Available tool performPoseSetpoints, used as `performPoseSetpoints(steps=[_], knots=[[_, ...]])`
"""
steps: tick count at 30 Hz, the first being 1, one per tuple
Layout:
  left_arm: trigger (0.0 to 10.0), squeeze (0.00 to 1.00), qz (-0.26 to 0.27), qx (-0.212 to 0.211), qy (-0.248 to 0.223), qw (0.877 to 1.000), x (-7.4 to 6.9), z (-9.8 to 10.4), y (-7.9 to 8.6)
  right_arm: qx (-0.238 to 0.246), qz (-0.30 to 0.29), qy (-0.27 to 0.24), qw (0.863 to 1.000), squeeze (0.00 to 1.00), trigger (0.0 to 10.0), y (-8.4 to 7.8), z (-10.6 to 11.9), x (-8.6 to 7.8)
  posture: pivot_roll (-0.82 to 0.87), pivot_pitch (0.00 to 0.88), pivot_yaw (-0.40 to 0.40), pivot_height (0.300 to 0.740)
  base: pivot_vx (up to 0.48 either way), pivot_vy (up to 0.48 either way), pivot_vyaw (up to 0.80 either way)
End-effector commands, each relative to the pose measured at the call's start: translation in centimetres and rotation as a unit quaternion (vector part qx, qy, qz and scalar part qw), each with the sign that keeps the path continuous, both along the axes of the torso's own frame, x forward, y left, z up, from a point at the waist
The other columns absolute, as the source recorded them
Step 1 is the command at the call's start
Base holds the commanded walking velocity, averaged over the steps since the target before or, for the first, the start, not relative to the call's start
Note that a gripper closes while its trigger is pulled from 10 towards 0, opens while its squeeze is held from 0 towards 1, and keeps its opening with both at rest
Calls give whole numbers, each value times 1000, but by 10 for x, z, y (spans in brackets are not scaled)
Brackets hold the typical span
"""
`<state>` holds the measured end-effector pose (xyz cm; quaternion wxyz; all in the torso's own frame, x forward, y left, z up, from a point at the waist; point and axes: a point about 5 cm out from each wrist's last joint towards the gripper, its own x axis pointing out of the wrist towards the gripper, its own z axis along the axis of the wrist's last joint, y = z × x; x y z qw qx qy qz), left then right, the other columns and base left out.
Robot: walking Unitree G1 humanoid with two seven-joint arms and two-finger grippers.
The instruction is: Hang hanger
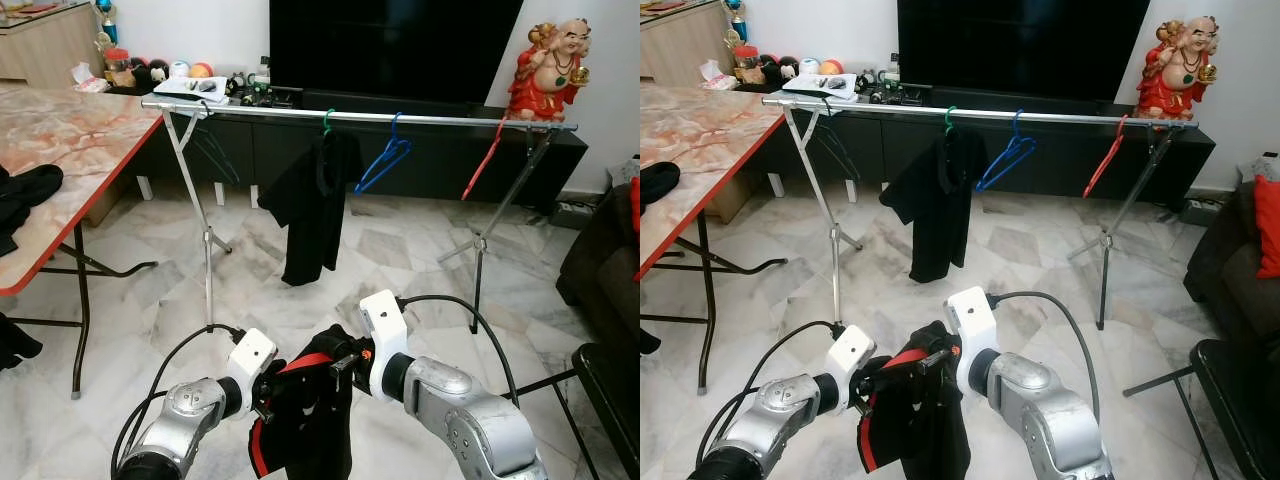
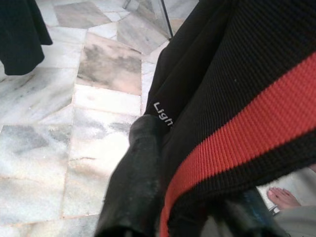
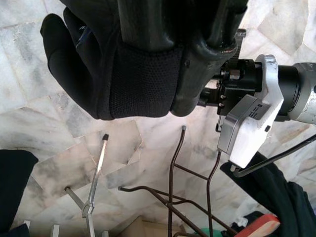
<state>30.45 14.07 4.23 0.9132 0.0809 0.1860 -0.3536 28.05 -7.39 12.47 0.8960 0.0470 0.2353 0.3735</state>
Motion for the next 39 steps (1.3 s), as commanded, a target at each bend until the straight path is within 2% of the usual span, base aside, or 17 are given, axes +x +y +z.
performPoseSetpoints(steps=[1, 13, 21, 22, 23, 24, 27, 35, 36, 37, 38, 39], knots=[[0, 0, 0, -2, -7, 1000, 2, 3, 0, 9, -3, -27, 1000, 0, 10000, -2, 12, 2, 62, 30, -75, 740, 0, 0, 0], [0, 0, -2, 2, -9, 1000, 2, 1, 1, 4, -12, -30, 999, 0, 10000, -6, 11, 5, 61, 27, -74, 740, 0, 0, 0], [0, 0, 9, 1, -20, 1000, 5, 6, 4, -19, -17, -37, 999, 0, 10000, -14, 2, 4, 61, 24, -72, 740, 0, 0, 0], [0, 0, 10, 1, -21, 1000, 5, 6, 4, -19, -20, -34, 999, 376, 10000, -15, 0, 4, 60, 15, -68, 740, 0, 0, 0], [0, 0, 10, 1, -22, 1000, 6, 7, 5, -20, -23, -32, 999, 608, 10000, -17, -1, 3, 60, 15, -68, 740, 0, 0, 0], [0, 0, 12, 2, -23, 1000, 6, 7, 6, -17, -28, -25, 999, 1000, 10000, -20, -4, 3, 59, 13, -67, 740, 0, 0, 0], [0, 0, 12, 4, -25, 1000, 6, 8, 6, -28, -36, -18, 999, 1000, 10000, -28, -12, 2, 59, 13, -67, 740, 0, 0, 0], [0, 0, 9, 18, -28, 999, 7, 10, 9, -116, -23, -4, 993, 1000, 10000, -63, -41, -4, 58, 13, -70, 740, 0, 0, 0], [0, 0, 9, 18, -28, 999, 7, 10, 9, -116, -23, -4, 993, 1000, 10000, -63, -41, -4, 58, 13, -70, 740, 0, 0, 0], [0, 0, 8, 20, -27, 999, 7, 10, 9, -137, -13, -4, 990, 1000, 10000, -68, -45, -6, 59, 18, -70, 740, 0, 0, 0], [0, 0, 5, 26, -26, 999, 7, 10, 10, -178, 10, -6, 984, 1000, 10000, -75, -52, -10, 59, 18, -70, 740, 0, 0, 0], [0, 0, 5, 26, -26, 999, 7, 10, 10, -178, 10, -6, 984, 1000, 10000, -75, -52, -10, 59, 18, -70, 740, 0, 0, 0]])
